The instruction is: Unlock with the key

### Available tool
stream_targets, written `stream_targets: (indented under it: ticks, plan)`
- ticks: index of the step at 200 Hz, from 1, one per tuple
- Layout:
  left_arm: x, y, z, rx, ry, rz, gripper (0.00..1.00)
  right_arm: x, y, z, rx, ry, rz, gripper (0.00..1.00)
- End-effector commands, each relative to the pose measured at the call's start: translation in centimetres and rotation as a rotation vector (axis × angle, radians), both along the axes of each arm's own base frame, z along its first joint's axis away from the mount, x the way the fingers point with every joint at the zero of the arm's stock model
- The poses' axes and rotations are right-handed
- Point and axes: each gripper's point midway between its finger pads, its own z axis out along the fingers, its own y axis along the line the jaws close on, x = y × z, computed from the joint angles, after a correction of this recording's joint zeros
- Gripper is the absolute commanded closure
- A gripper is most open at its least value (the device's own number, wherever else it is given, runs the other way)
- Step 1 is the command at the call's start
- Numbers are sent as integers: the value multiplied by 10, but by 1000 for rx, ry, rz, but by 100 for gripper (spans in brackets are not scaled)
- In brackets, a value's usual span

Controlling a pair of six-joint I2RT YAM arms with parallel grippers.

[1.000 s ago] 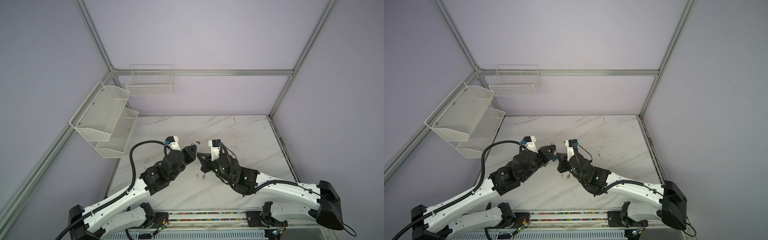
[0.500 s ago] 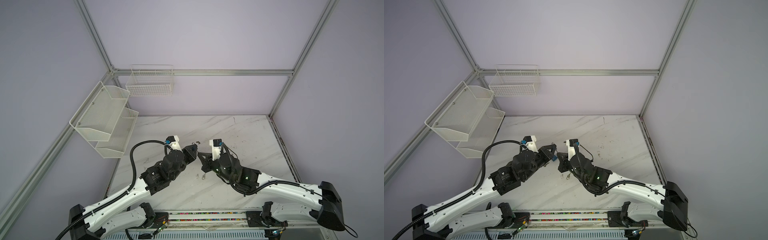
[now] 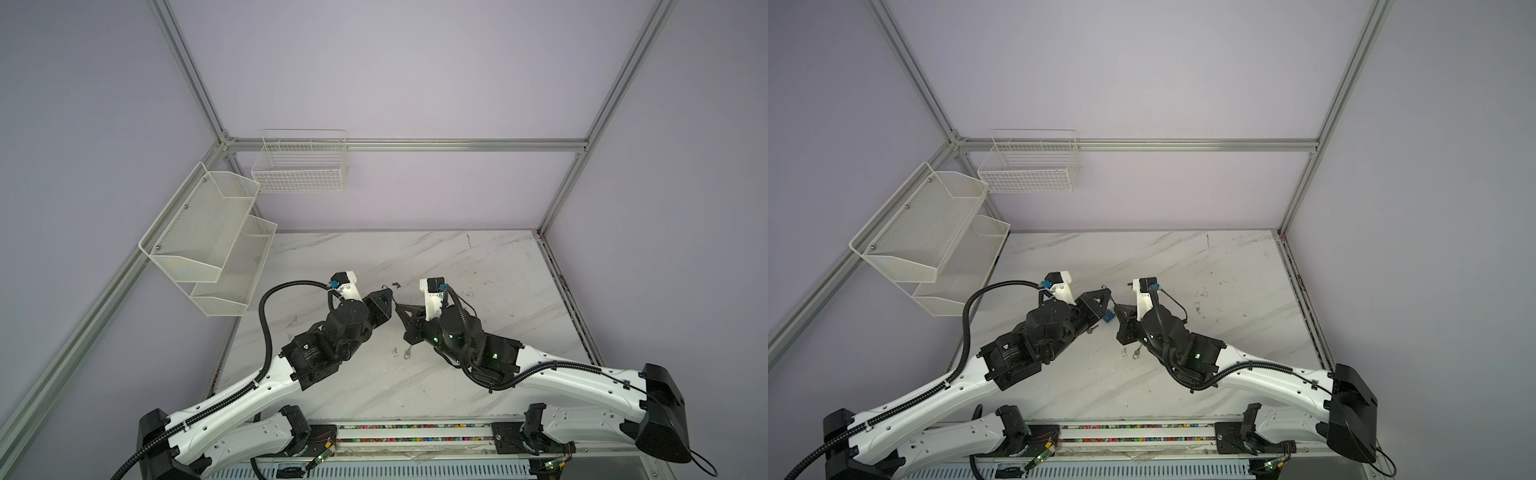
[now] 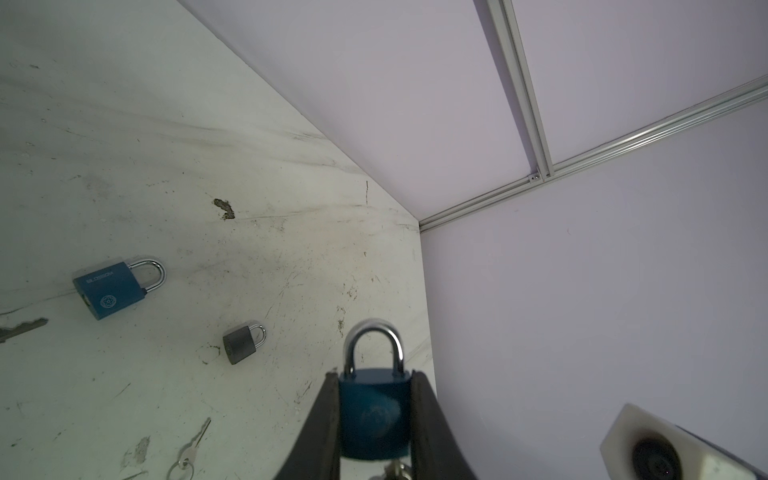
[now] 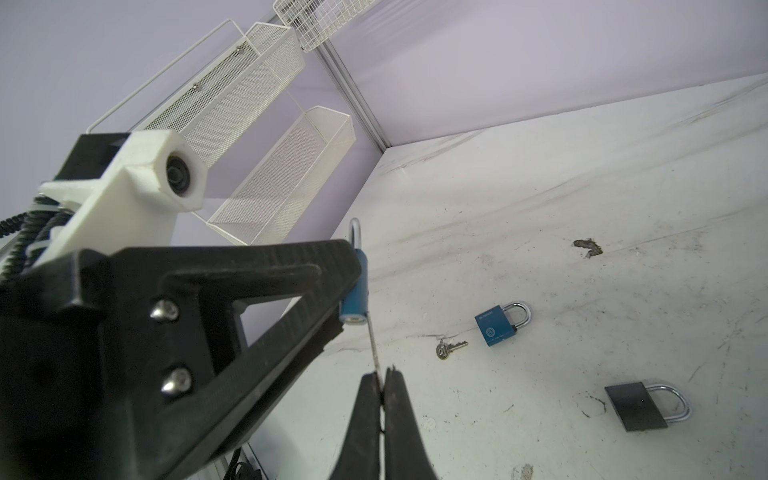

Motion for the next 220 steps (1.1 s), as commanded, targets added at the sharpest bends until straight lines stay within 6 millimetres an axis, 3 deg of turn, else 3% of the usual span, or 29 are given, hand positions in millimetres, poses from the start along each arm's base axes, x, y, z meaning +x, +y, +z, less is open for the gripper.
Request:
stream_targets:
  ticks: [1, 66, 167, 220]
  plan:
    - [0, 5, 19, -10, -48, 13, 100, -7, 3, 11, 42, -21, 44, 100]
    - [1, 5, 23, -12, -55, 16, 100, -7, 11, 9, 40, -22, 64, 100]
    - [0, 7, 30, -24, -69, 19, 100, -1, -1, -5, 3, 1, 3, 100]
    - [0, 4, 31, -31, -68, 9, 100, 1, -1, 3, 13, -14, -1, 100]
